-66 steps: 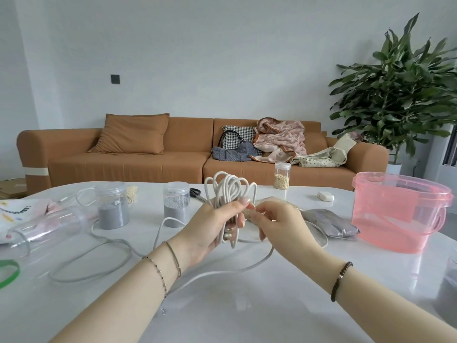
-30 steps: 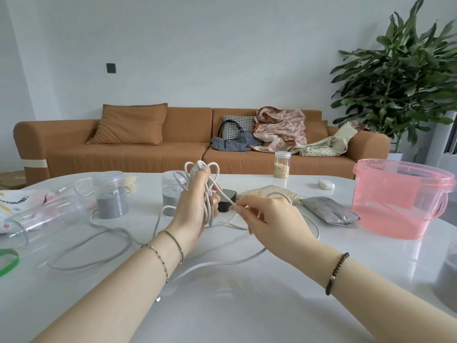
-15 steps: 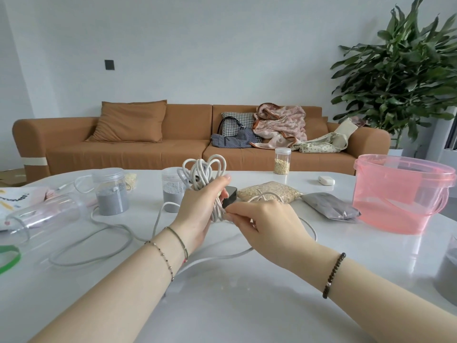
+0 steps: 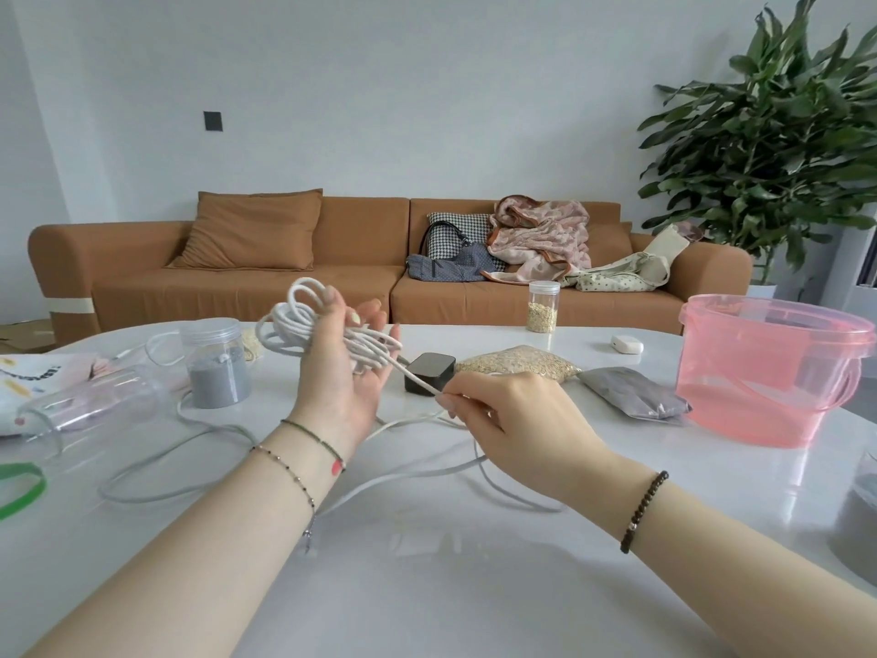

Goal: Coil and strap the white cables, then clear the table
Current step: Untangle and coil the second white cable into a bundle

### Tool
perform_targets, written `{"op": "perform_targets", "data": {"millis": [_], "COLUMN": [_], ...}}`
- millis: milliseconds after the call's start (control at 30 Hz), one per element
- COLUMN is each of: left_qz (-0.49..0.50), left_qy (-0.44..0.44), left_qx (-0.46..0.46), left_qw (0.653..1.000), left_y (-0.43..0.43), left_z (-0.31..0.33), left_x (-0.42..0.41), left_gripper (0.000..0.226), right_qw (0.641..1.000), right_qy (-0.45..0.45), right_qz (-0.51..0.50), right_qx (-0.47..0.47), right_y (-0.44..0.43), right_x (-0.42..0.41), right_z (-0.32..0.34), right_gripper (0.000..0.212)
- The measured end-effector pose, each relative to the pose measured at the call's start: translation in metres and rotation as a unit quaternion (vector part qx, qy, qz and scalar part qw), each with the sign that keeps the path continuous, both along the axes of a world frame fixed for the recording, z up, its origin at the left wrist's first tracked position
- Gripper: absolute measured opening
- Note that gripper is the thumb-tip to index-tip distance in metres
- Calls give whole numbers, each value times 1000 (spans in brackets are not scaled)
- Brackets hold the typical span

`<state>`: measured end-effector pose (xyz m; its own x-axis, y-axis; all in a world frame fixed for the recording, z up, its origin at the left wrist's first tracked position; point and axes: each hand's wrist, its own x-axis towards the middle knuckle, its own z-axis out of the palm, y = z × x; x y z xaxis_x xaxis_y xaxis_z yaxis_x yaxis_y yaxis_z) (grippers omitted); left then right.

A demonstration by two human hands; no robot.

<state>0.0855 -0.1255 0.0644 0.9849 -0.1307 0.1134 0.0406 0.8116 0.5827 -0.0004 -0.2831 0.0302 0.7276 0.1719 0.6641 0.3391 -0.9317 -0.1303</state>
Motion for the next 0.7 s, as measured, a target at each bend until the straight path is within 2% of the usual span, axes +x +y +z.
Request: {"op": "perform_targets", "data": {"millis": [100,233,433,567,700], "left_qz": [-6,-25,-80,-94,-99], "left_qy": [-1,-1,4,16,9], "left_qx": [-67,-92,-13,14,84], "left_qw": [998,995,997,995,991], "left_y": [6,9,0,0,2], "left_z": [2,5,4,4,1], "left_x": [2,2,-6,-5,-6], "left_gripper": [33,36,29,25,27], "right_qw": [1000,998,997,996,997], "right_qy": [-17,-44,-6,0,-17], "right_qz": [3,-20,-71,-75,-68], "right_qx": [-24,-40,-33,-42,-42], "right_y": [-1,-7,-17,-15,-18], "right_x": [-1,2,6,6,8], "right_z": [0,0,1,1,3], "right_gripper": [41,29,21,21,18]}}
